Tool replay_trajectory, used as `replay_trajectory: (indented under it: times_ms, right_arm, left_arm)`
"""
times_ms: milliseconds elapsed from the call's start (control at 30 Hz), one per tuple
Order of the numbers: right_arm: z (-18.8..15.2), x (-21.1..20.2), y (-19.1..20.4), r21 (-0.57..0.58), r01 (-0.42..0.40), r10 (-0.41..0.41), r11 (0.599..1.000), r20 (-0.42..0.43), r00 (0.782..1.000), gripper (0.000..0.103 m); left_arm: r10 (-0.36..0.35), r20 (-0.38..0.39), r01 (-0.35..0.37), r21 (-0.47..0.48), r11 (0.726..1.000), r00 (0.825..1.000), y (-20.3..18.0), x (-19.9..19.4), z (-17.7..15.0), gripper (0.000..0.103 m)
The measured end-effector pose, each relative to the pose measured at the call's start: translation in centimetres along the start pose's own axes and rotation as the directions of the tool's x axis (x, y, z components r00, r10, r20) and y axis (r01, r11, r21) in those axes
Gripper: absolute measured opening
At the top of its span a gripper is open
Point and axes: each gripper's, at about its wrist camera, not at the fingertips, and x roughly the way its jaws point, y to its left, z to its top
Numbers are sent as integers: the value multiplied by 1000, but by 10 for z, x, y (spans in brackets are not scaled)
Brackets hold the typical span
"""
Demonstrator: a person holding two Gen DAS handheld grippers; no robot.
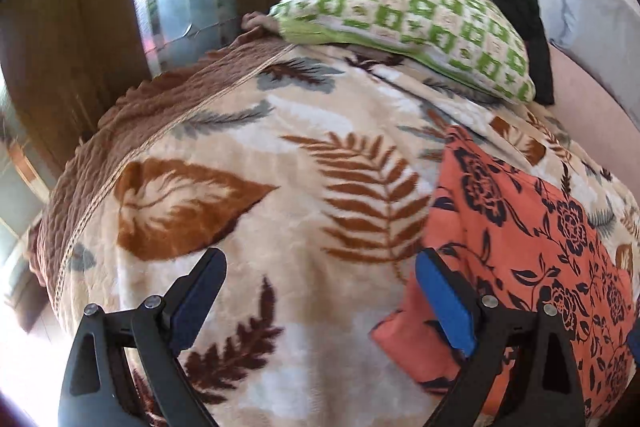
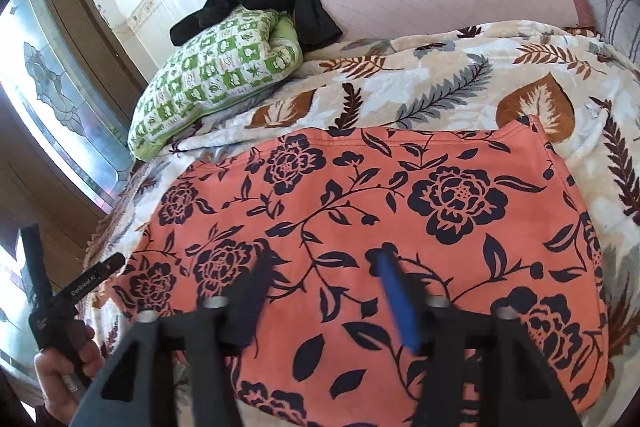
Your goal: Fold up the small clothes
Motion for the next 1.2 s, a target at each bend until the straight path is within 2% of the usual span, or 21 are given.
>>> replay_trajectory:
  times_ms: [67,167,300,433,500,567,633,700,800,967,1200]
  right_arm:
    - [-10,-7,9,-20,-7,7,1000,-2,1000,76]
    - [-27,-16,15,-34,29,-29,999,-12,1000,75]
    - [-38,-27,10,-12,16,-17,1000,-13,1000,73]
    - [-38,-23,7,-16,37,-38,999,-4,999,69]
    - [-37,-15,5,-10,42,-42,999,-15,999,65]
    - [-36,-6,4,-5,50,-50,999,-33,998,60]
    - [-37,1,3,1,51,-51,999,-55,997,59]
    - [-40,6,4,-3,57,-57,998,-67,996,59]
    - [-43,10,6,-27,77,-79,997,-71,994,57]
    - [-42,20,-1,-10,86,-86,996,-103,991,54]
    - [-42,22,-2,4,85,-84,996,-106,991,53]
  left_arm:
    - [-33,-21,32,-54,998,999,18,-1,-3,96]
    - [-126,-38,123,-85,989,991,26,-6,-9,95]
    - [-209,-71,205,-60,977,975,8,-9,-20,83]
    - [-265,-132,257,-75,964,955,-11,-6,-37,82]
    - [-284,-142,275,-77,958,948,-20,-3,-41,83]
    - [-335,-146,326,-85,942,931,-29,0,-41,83]
    - [-359,-136,352,-77,933,923,-37,2,-38,83]
    - [-339,-128,333,-65,941,932,-44,6,-34,83]
    - [-279,-109,276,-41,960,954,-53,12,-31,83]
    - [-179,-74,184,64,981,981,-74,10,-33,83]
    - [-148,-55,153,106,983,987,-79,7,-32,83]
